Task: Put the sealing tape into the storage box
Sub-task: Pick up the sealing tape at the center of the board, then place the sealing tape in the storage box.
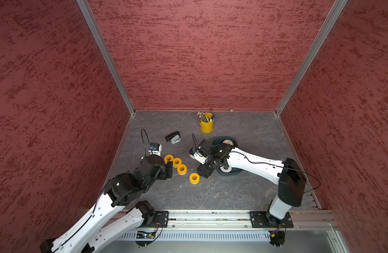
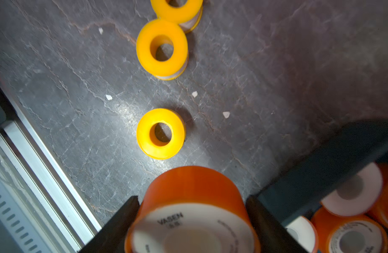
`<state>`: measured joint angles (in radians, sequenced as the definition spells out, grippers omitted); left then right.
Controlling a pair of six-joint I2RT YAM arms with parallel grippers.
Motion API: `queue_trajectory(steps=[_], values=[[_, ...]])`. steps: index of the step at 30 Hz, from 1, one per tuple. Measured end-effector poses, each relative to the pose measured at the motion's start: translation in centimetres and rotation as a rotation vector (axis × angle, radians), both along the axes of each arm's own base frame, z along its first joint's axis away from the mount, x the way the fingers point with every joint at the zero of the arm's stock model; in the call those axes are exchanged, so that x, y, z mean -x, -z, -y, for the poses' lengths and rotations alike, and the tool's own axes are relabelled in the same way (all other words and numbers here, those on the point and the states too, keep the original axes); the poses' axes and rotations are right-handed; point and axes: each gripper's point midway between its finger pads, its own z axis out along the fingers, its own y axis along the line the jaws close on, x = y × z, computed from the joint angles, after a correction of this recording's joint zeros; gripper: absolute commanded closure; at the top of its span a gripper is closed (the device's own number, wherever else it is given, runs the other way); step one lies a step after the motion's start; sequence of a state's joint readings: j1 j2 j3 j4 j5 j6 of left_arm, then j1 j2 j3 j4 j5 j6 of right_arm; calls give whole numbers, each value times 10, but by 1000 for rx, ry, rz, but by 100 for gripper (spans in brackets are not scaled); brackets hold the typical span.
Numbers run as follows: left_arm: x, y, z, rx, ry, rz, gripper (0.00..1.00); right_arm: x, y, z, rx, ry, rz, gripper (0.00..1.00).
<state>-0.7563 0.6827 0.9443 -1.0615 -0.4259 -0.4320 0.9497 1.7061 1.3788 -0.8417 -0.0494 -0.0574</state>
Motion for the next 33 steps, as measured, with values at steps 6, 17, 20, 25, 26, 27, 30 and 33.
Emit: queue_trajectory(steps=[6,17,20,25,26,27,30,33], values=[[0,0,0,-1,3,-1,9,-29,-15,23,-46,139,47,38],[0,0,0,0,3,-1,9,-95,-2,89,-65,504,13,38],[0,0,0,0,3,-1,9,-108,8,102,-62,580,-7,38],[0,0,1,1,4,-1,9,-119,28,116,-34,654,-44,38],[0,0,1,1,4,-1,9,-120,31,117,-29,659,-49,38],[0,0,1,2,4,0,9,-120,35,117,-22,664,-56,38],[0,0,1,4,5,1,9,-121,44,119,-8,677,-72,38],[0,0,1,4,5,1,9,-123,50,118,-5,684,-79,38]])
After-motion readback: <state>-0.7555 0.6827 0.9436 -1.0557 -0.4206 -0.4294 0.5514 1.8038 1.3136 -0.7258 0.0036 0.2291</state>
